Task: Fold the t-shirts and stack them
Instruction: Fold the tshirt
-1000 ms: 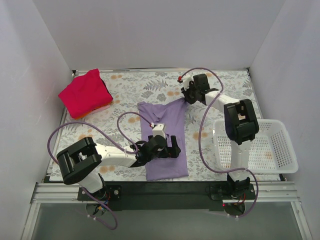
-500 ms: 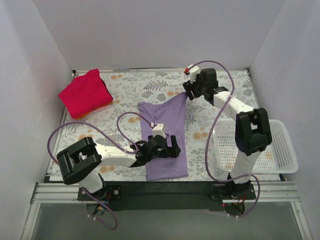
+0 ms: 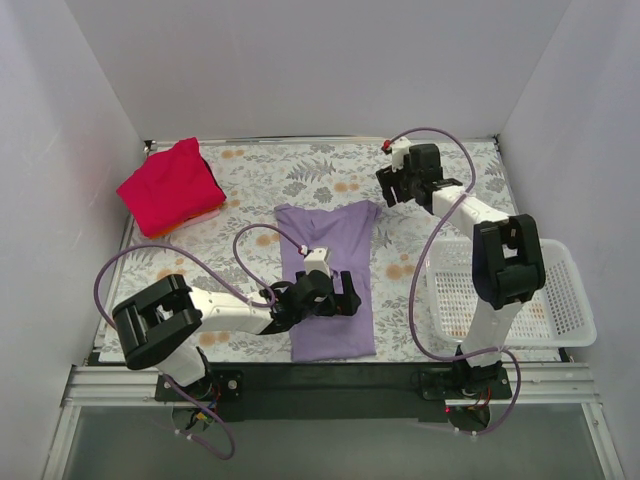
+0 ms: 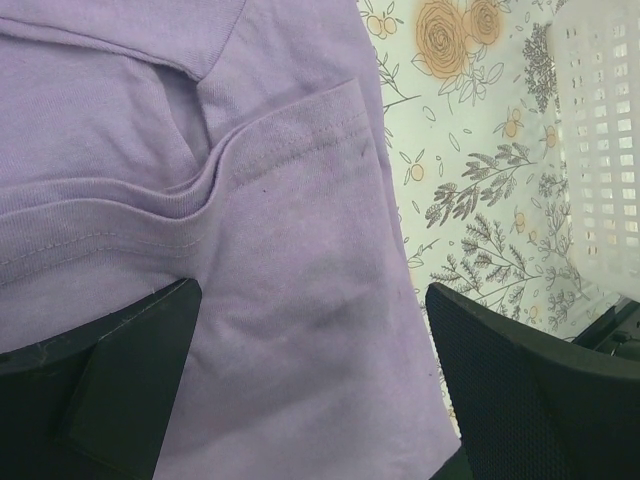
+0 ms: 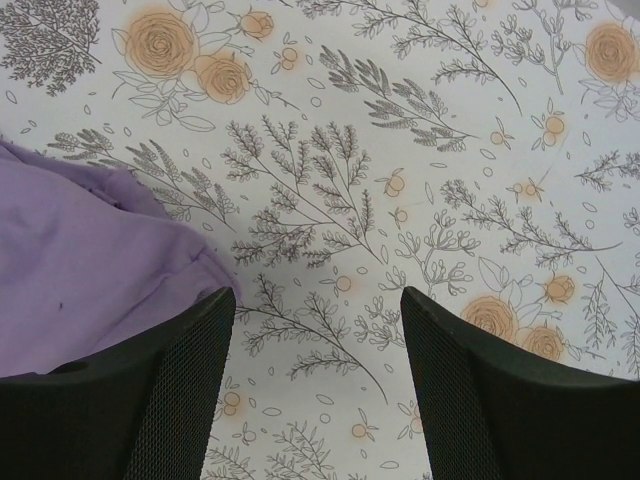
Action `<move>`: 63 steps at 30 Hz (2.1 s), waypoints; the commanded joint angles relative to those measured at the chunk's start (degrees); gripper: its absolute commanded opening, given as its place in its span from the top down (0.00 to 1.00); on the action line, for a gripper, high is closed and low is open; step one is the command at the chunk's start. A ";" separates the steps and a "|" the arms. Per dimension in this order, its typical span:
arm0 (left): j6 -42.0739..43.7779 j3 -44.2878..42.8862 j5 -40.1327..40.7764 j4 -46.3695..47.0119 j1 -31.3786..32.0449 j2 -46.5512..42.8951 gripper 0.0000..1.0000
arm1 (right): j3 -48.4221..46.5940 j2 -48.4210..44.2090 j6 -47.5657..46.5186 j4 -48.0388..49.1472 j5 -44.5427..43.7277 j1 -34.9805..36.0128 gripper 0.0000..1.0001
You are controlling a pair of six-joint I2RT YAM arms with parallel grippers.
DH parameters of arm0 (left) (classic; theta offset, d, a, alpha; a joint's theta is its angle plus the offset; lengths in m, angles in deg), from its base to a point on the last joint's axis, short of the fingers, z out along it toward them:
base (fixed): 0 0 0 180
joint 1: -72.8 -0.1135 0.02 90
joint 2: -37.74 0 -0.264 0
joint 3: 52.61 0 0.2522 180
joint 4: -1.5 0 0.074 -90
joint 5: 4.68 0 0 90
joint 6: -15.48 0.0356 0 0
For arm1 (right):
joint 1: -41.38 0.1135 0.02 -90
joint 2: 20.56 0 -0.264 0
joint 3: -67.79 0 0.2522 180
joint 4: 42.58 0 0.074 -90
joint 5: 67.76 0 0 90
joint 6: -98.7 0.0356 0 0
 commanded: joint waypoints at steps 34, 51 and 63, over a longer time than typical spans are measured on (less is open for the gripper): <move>21.48 -12.10 -9.48 -1.64 -43.68 4.12 0.22 | 40.79 -40.67 31.70 4.85 -3.08 32.23 0.37; 19.90 -21.15 -23.64 5.84 -48.97 17.83 0.36 | 38.24 -30.04 34.43 6.96 -9.24 47.44 0.38; 19.02 -24.40 -24.52 6.28 -49.14 21.88 0.54 | 36.40 -23.46 35.22 7.31 -11.26 51.31 0.39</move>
